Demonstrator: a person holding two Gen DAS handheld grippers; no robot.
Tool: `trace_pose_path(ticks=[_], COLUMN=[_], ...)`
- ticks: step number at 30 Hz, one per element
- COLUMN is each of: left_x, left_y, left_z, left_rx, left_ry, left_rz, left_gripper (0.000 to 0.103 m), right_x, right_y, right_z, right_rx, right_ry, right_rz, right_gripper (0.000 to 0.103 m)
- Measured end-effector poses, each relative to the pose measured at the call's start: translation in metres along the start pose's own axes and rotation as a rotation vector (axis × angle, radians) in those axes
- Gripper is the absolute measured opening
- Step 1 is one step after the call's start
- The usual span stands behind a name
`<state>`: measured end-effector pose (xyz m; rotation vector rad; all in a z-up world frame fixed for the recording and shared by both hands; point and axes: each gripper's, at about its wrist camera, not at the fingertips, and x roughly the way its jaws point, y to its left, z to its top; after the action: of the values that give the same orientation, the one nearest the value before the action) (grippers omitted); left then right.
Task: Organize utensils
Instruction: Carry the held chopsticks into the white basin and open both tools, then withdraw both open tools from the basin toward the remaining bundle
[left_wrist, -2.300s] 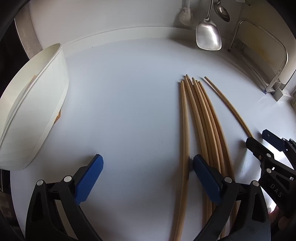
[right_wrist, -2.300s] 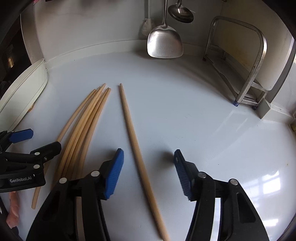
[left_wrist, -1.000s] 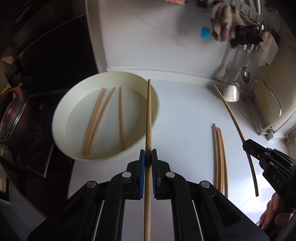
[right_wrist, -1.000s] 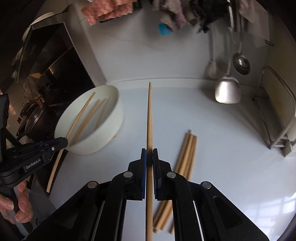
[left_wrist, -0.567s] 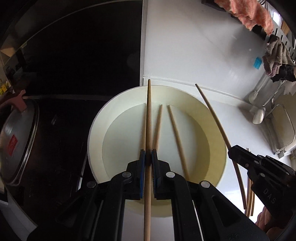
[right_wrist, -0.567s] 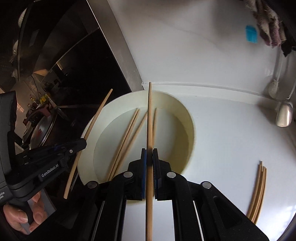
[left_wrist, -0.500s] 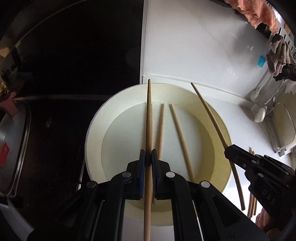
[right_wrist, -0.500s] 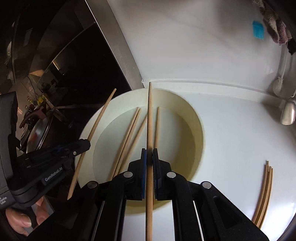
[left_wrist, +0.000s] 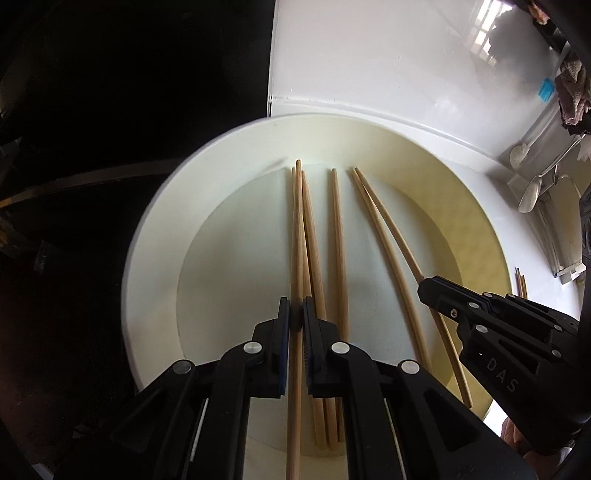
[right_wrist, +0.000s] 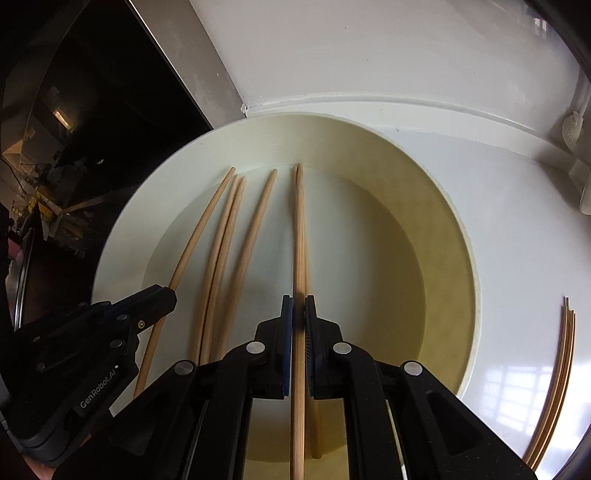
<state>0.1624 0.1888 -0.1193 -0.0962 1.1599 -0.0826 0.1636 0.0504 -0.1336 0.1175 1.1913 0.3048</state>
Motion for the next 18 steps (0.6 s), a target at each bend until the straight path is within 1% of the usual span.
trace_pose_path(ticks=[4,9,10,11,12,14,15,16,17,18], left_x=[0.01,0.011,0.01,0.009,0.006,-0.002,-0.006,-0.01,-0.015,-0.02], left_y=[0.005,0.006,0.007,0.007,0.007,0.01,0.011,0.012,0.014,0.016], left_z=[0.001,0.0,0.0,0.001,0.001,0.0,0.0,0.0,0.0,-0.002], left_rx=[-0.013,-0.008,-0.007,-0.007,-0.009,-0.016,-0.021,-0.025,-0.03,-0.033], left_ry=[0.027,0.019,0.015,0.01,0.0,-0.022,-0.034,-0.046,-0.059,-0.071], left_rz=[-0.009,0.014,0.016,0.018,0.023,0.031,0.031,0.033,0.038,0.041], left_gripper=[0.008,0.009,0.013,0.024,0.029,0.051,0.055,0.063,0.068,0.069], right_x=[0.009,0.013,0.013,0.011,0.009,0.003,-0.001,-0.005,-0.01,-0.016], right_y=[-0.001,0.001,0.0,0.0,-0.003,-0.003,-0.004,-0.004,-0.005,-0.007], right_z=[0.0,0.0,0.0,0.0,0.0,-0.001,-0.001,-0.002,-0.002,-0.003], right_rx=[0.007,0.005,0.005,0.005,0.005,0.0,-0.002,-0.003,-0.002,0.0], right_ry=[0.025,0.029,0.027,0.022,0.02,0.007,-0.002,-0.01,-0.019,-0.029], right_rz=[-0.01,-0.02,-0.022,-0.021,-0.021,-0.033,-0.039,-0.041,-0.044,-0.045], right_gripper=[0.006,0.006,0.006,0.008,0.009,0.012,0.012,0.015,0.02,0.024])
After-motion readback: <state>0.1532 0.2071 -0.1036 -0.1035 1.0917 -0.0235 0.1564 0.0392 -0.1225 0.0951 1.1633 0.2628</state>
